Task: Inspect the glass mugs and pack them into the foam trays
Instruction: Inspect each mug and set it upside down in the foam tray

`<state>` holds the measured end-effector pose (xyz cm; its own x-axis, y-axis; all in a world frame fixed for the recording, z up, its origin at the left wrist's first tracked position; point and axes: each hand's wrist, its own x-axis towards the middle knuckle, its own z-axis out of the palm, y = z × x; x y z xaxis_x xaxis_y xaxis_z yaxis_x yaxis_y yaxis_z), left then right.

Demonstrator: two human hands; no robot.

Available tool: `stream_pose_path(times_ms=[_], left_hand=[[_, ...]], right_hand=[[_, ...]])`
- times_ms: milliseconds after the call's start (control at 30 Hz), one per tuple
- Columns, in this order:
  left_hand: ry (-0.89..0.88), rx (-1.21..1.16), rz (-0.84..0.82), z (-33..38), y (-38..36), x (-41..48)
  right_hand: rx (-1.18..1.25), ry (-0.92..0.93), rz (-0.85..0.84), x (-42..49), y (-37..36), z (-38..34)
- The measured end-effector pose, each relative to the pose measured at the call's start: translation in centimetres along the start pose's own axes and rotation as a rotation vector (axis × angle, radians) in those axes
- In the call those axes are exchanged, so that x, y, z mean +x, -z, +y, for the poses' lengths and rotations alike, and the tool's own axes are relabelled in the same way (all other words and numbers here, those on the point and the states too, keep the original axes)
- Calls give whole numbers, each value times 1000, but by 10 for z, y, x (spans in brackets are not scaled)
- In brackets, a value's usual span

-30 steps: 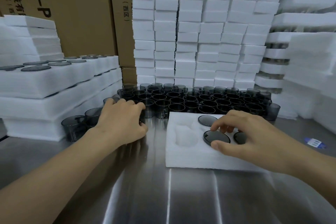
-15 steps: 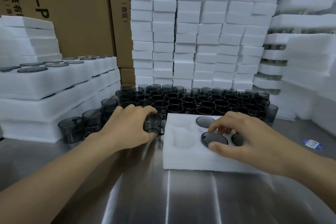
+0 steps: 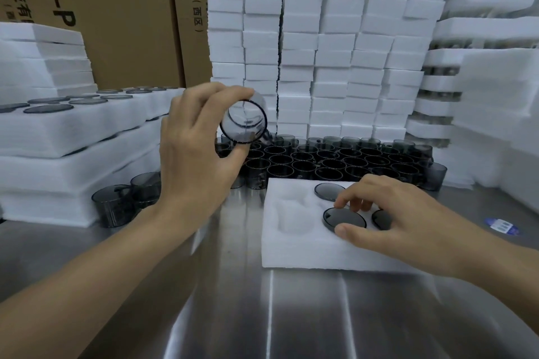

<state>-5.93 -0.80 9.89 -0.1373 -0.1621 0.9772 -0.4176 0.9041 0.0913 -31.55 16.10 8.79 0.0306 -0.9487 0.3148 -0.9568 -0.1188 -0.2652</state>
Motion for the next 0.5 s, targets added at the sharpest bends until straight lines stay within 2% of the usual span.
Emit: stream_pose_path(times_ms=[267,400,500], left_hand=[[40,-56,35,17,7,3],[201,-204,-1,22,9,4],[404,-501,-79,29,9,10]], right_hand=[[1,4,2,-1,0,-1],[0,8,5,-1,0,-1],[-5,13,8,-1,-1,0]])
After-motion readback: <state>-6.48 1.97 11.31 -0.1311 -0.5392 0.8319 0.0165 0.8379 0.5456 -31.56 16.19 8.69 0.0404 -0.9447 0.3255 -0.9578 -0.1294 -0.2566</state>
